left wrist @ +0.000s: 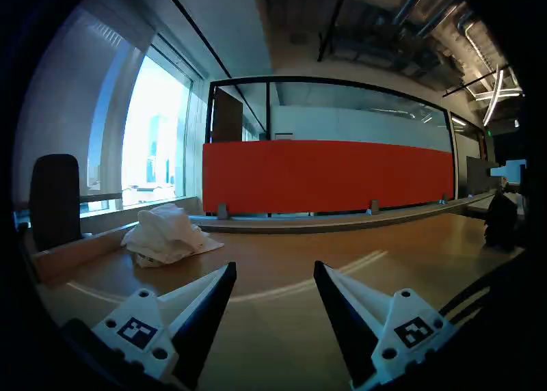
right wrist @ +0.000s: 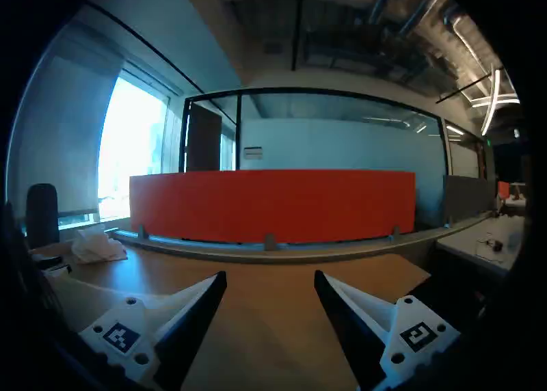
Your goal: Fold towel
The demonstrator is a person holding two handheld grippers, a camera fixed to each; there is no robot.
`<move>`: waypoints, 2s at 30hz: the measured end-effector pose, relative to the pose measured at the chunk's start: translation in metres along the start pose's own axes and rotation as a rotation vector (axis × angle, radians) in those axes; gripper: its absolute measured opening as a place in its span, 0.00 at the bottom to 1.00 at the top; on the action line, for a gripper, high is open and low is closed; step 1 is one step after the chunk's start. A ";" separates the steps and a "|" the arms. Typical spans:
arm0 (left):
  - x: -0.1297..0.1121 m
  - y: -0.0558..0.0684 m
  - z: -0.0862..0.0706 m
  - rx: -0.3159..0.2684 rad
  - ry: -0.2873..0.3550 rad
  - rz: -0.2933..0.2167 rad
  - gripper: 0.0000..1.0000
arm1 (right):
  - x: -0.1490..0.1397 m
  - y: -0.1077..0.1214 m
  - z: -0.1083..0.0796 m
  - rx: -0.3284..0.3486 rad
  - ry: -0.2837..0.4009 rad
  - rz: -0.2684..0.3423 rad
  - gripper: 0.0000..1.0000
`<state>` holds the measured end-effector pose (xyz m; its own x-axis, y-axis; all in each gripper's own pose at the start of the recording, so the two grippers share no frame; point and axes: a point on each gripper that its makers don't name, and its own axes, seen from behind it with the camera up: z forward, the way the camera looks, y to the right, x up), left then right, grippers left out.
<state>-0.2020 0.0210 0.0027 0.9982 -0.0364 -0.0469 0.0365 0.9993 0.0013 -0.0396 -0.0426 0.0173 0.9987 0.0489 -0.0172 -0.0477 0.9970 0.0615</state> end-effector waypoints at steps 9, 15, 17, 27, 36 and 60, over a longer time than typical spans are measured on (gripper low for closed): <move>0.000 0.000 0.000 0.000 0.000 0.000 0.83 | -0.029 0.025 -0.005 -0.044 0.015 -0.004 0.99; -0.001 0.000 0.000 0.000 0.000 0.001 0.83 | -0.044 0.036 -0.009 -0.055 0.014 0.006 0.99; -0.001 0.000 0.000 0.000 0.000 0.001 0.83 | -0.049 0.040 -0.009 -0.062 0.015 0.003 1.00; -0.001 0.000 0.000 0.000 0.000 0.000 0.83 | -0.077 0.054 -0.012 -0.072 0.000 0.011 1.00; -0.001 0.000 0.000 0.000 0.000 0.000 0.83 | -0.084 0.058 -0.013 -0.069 0.006 0.026 1.00; -0.002 0.000 0.000 0.000 0.001 0.000 0.83 | -0.089 0.047 -0.012 -0.047 0.008 -0.006 1.00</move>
<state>-0.2036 0.0212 0.0029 0.9982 -0.0359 -0.0474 0.0360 0.9994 0.0015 -0.1308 0.0011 0.0096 0.9987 0.0428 -0.0258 -0.0425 0.9990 0.0142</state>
